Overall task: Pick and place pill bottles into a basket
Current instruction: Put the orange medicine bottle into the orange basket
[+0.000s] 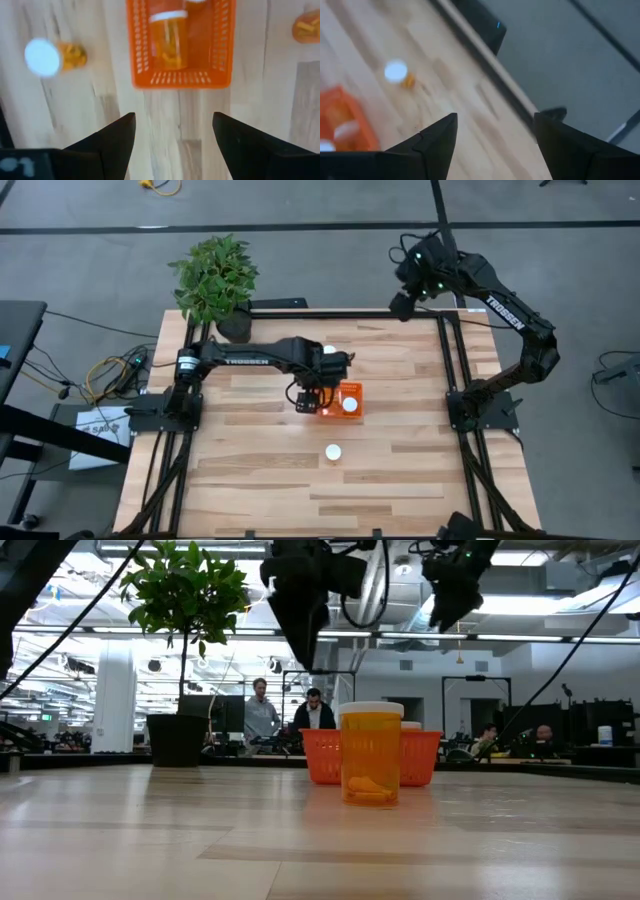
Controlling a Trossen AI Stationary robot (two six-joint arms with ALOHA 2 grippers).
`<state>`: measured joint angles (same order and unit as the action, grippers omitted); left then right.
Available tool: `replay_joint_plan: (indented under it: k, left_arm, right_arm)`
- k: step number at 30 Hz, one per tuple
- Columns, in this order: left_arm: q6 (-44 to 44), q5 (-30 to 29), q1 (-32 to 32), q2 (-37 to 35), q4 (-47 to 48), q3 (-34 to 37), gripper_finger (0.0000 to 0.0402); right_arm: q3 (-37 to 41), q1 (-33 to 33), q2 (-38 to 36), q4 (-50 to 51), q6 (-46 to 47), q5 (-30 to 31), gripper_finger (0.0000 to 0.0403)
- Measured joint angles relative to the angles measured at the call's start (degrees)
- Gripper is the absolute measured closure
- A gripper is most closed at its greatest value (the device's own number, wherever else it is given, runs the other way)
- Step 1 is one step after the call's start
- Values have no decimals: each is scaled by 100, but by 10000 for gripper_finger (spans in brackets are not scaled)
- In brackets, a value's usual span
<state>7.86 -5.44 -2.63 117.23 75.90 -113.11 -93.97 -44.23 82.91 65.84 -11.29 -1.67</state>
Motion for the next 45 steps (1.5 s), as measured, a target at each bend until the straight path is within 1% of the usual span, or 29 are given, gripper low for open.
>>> replay_joint_plan:
  k: [3,6,8,13,20,25,32,35,40,45]
  left_arm:
    - [-350,-210,34,-89,185,-23,145]
    - [-648,-510,76,-371,133,117,145]
    - [-806,-584,79,-593,66,249,145]
    - [-1010,-849,39,-1229,-232,756,145]
    - [-1348,-842,-87,-1859,-801,1709,143]
    - [-1732,-835,-166,-2164,-1196,2417,142]
    - [-1921,-784,-188,-2442,-1574,3083,142]
    - [-1875,-661,-202,-2597,-1661,3271,142]
    - [-1632,-639,-203,-2689,-1539,3282,142]
    - [-1512,-635,-203,-2684,-1398,3282,142]
  right_arm:
    - [0,9,0,-524,129,-75,147]
    - [0,90,20,-1062,129,-415,147]
    - [0,175,52,-1231,128,-566,147]
    - [0,445,178,-1497,8,-588,147]
    - [0,808,485,-1530,-844,-597,147]
    - [0,1062,920,-1414,-1593,-879,147]
    - [0,1344,1691,-1368,-1826,-863,147]
    - [0,1477,1948,-1364,-1831,-698,147]
    - [0,1743,2221,-1361,-1830,-430,147]
    - [-2,2006,2332,-1347,-1830,-400,147]
